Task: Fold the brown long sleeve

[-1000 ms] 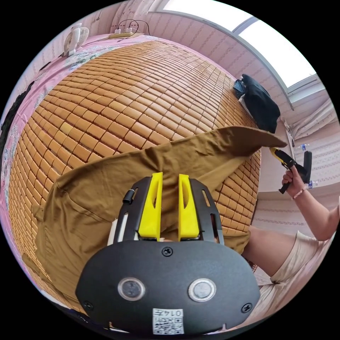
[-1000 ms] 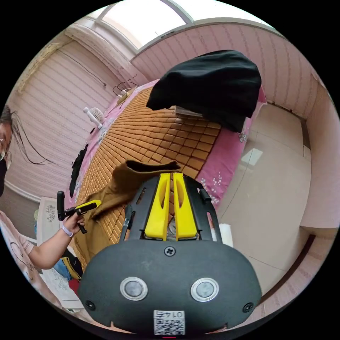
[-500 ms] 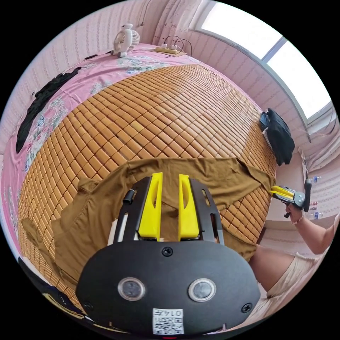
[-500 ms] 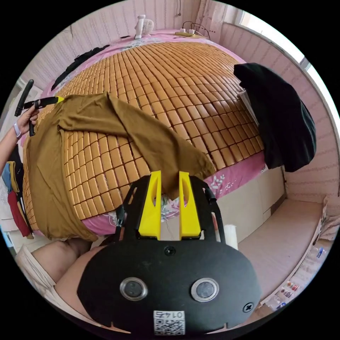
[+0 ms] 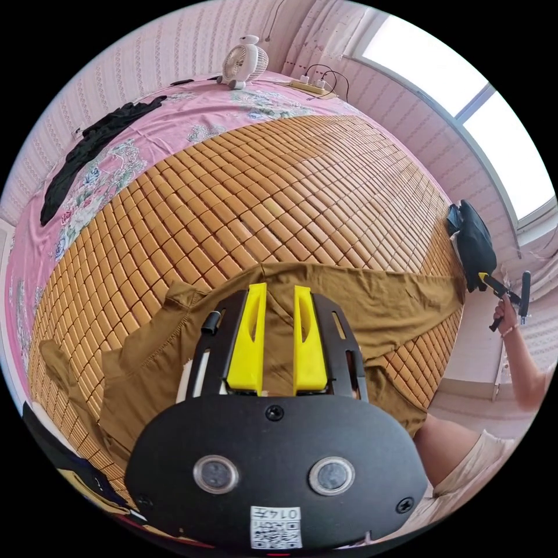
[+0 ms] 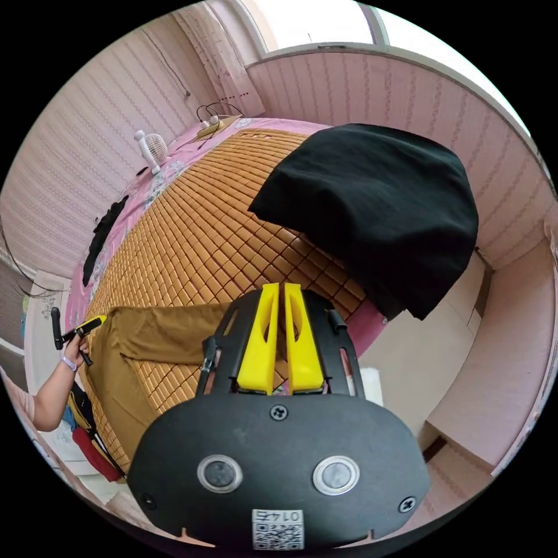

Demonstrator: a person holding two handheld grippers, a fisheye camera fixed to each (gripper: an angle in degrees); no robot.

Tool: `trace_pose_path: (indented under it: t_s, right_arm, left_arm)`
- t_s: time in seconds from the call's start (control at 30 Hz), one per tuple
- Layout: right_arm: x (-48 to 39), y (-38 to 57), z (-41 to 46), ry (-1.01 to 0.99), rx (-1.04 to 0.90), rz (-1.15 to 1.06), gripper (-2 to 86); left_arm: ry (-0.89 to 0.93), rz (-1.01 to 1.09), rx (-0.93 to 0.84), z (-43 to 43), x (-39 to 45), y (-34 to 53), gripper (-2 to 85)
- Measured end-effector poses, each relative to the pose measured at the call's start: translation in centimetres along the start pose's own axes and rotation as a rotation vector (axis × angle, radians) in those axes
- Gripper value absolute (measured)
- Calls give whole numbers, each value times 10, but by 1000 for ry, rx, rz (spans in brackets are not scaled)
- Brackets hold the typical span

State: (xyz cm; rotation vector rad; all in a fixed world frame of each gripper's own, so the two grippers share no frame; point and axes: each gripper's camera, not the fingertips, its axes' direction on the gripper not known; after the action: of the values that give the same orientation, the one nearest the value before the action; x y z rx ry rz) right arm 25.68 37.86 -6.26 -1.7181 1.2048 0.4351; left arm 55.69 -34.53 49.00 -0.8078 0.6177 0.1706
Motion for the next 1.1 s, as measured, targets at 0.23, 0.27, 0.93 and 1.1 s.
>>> trace_pose_path:
  t_s: [0.23, 0.27, 0.93, 1.1]
  right_arm:
    - [-50, -1, 39, 199, -184, -153, 47]
    - [-53, -1, 35, 194, -162, -176, 41]
    - [-82, -98, -82, 286, -117, -141, 29]
    - [-87, -96, -143, 342, -127, -114, 44]
  left_arm:
    - [-111, -21, -86, 23, -14, 2, 78]
    - [-116, -12, -55, 21, -15, 6, 69]
    - [-63, 28, -82, 10, -31, 26, 35]
    - [-8, -3, 99, -53, -51, 97, 70]
